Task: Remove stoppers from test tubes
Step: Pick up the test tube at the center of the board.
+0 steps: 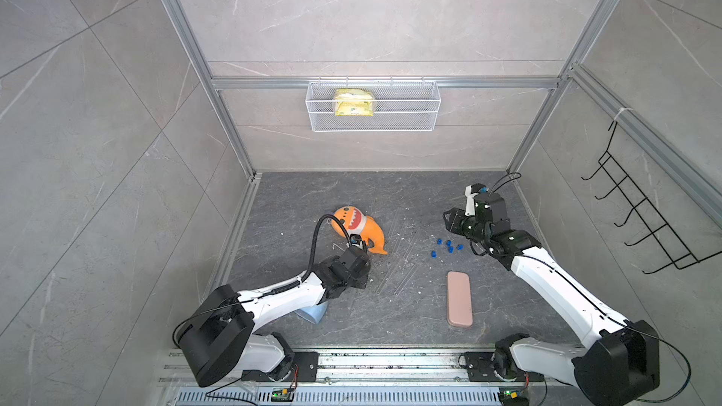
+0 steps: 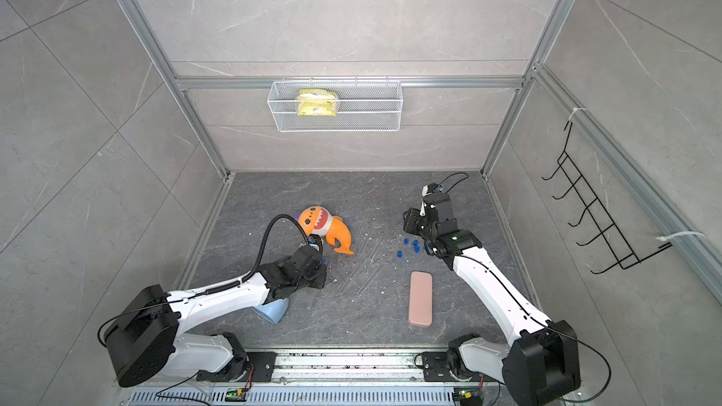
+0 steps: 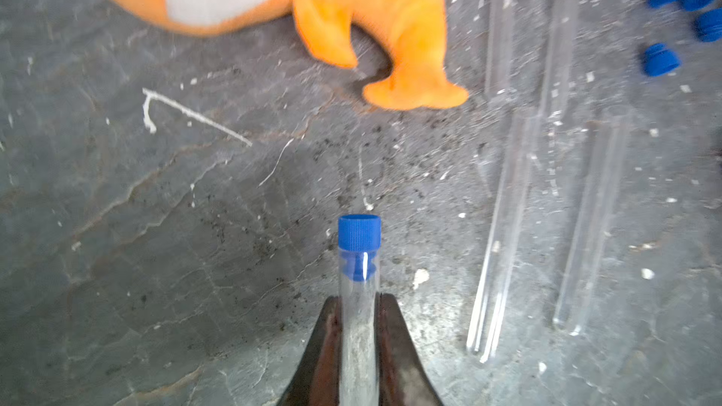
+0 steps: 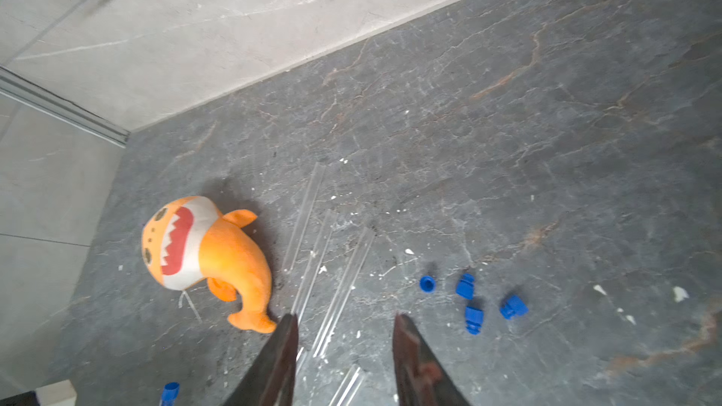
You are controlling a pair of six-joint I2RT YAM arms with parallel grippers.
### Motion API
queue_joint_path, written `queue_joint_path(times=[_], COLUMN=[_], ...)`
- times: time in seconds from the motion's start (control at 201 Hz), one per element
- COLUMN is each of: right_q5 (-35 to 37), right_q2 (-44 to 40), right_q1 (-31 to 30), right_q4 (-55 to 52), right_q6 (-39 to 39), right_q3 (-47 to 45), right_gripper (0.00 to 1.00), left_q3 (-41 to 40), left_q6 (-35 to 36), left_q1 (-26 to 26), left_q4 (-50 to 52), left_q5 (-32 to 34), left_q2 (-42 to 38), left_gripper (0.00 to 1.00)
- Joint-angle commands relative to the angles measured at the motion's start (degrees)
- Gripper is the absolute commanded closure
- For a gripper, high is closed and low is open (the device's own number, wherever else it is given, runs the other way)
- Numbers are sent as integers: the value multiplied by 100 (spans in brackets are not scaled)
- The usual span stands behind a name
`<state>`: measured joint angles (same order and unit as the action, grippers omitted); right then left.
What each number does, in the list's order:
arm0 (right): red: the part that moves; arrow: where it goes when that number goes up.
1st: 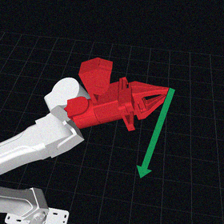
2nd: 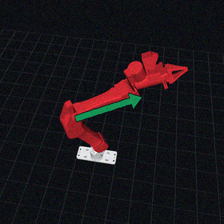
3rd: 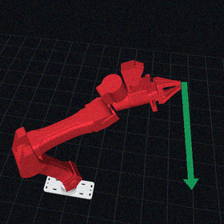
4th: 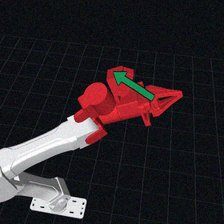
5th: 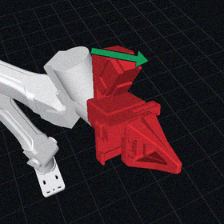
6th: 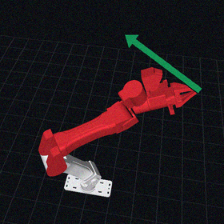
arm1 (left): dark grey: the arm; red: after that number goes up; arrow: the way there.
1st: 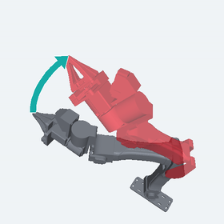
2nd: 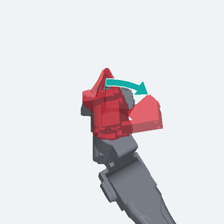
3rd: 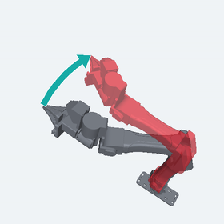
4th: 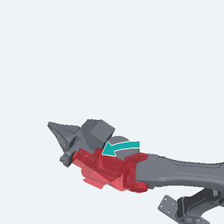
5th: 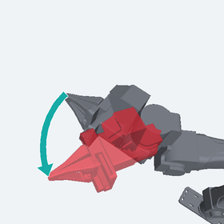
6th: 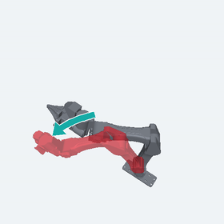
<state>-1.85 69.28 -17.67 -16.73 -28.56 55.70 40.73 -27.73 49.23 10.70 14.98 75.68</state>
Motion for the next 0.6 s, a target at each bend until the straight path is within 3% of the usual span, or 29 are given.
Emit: queue_joint_path(times=[0.0,0.259,0.388,0.592], right_q5=[-342,-1173,-1733,-1928], right_q2=[-232,-424,-392,-359], right_q1=[-43,-36,-26,-10], right_q4=[115,662,1255,1590], right_q6=[-197,-706,-1207,-1560], right_q3=[4,-355,-689,-918], right_gripper=[57,57,58,59], left_q3=[484,1220,1453,1846], left_q6=[676,1579,1745,1889], left_q1=[185,583,700,935], left_q4=[-91,-1028,-1781,-2409], left_q5=[133,-119,-505,-906], left_q2=[-220,561,1157,1847], left_gripper=[92,91,91,92])
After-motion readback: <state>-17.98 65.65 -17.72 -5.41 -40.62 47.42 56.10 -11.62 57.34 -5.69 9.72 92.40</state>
